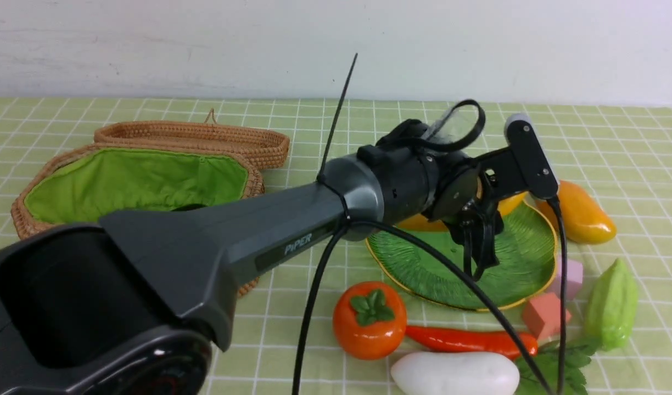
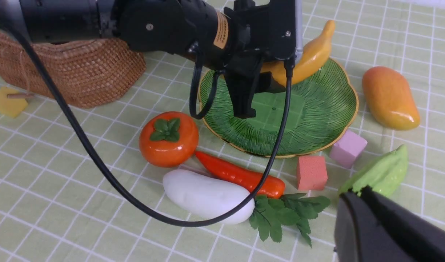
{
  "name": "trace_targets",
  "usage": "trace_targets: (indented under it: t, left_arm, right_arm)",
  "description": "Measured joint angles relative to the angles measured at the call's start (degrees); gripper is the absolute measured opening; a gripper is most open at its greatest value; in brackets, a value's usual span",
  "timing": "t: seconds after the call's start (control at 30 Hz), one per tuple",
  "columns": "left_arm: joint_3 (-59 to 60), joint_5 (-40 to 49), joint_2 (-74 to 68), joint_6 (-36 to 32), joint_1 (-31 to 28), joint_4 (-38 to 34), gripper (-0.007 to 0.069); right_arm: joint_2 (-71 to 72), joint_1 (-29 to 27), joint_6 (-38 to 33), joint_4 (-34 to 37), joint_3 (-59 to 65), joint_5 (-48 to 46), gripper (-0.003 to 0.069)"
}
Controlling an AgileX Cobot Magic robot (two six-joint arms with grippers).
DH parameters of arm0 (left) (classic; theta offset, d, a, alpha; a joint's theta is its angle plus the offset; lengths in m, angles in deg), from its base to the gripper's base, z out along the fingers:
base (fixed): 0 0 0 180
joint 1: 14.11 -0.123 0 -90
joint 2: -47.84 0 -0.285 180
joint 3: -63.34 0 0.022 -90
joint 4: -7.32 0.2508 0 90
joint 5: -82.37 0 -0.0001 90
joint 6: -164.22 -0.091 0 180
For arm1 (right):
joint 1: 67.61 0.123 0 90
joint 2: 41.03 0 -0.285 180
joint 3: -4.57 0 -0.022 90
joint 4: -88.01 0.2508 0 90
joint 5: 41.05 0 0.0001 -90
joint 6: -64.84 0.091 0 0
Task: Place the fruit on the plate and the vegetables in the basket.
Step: Use the left arm to grab a banana and put it into the right plate, then grab a tomato with your left arm and place it on the plate on the right.
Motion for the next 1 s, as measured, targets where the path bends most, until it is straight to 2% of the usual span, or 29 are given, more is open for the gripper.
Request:
trace_targets:
  t: [0.13, 0.2, 0.27, 0.33, 0.37, 0.47, 0.57, 0.67, 0.77, 0.93, 1.0]
  left_arm:
    - [0.0, -1.1, -0.9, 0.0, 0.0, -0.2, 0.0328]
    - [0.0, -1.2, -0.9, 0.0, 0.0, -0.6, 0.0365]
    - [0.0, -1.2, -0.9, 0.0, 0.0, -1.4, 0.0465]
    - [0.0, -1.2, -0.9, 0.0, 0.0, -1.6, 0.0506]
    - [0.0, -1.2, -0.9, 0.0, 0.0, -2.0, 0.0569]
    - [0.0, -0.1, -0.7, 0.0, 0.0, -2.2, 0.0624]
    - [0.0, 2.9, 0.8, 0.0, 0.0, -2.7, 0.0625]
    - [0.0, 8.1, 4.1, 2.0, 0.0, -4.5, 0.0563]
    - [0.0, 13.8, 8.9, 7.2, 0.0, -6.3, 0.0428]
    - [0.0, 25.4, 19.3, 17.6, 0.0, -7.0, 0.0090]
    - [0.0, 29.6, 23.5, 20.2, 0.0, -7.0, -0.0001]
  right_arm:
    - [0.0, 0.0, 0.0, 0.0, 0.0, -0.4, 0.0014]
    - [0.0, 0.0, 0.0, 0.0, 0.0, -0.3, 0.0014]
    - [0.0, 0.0, 0.0, 0.0, 0.0, -0.2, 0.0018]
    - [0.0, 0.0, 0.0, 0.0, 0.0, -0.1, 0.0019]
    - [0.0, 0.0, 0.0, 0.0, 0.0, 0.3, 0.0021]
    - [0.0, 0.0, 0.0, 0.0, 0.0, 0.5, 0.0024]
    - [0.0, 0.0, 0.0, 0.0, 0.0, 0.8, 0.0027]
    - [0.0, 0.0, 0.0, 0.0, 0.0, 0.9, 0.0032]
    - [0.0, 0.0, 0.0, 0.0, 0.0, 0.9, 0.0033]
    - [0.0, 0.0, 0.0, 0.0, 0.0, 0.9, 0.0038]
    - [0.0, 0.0, 0.0, 0.0, 0.0, 0.9, 0.0041]
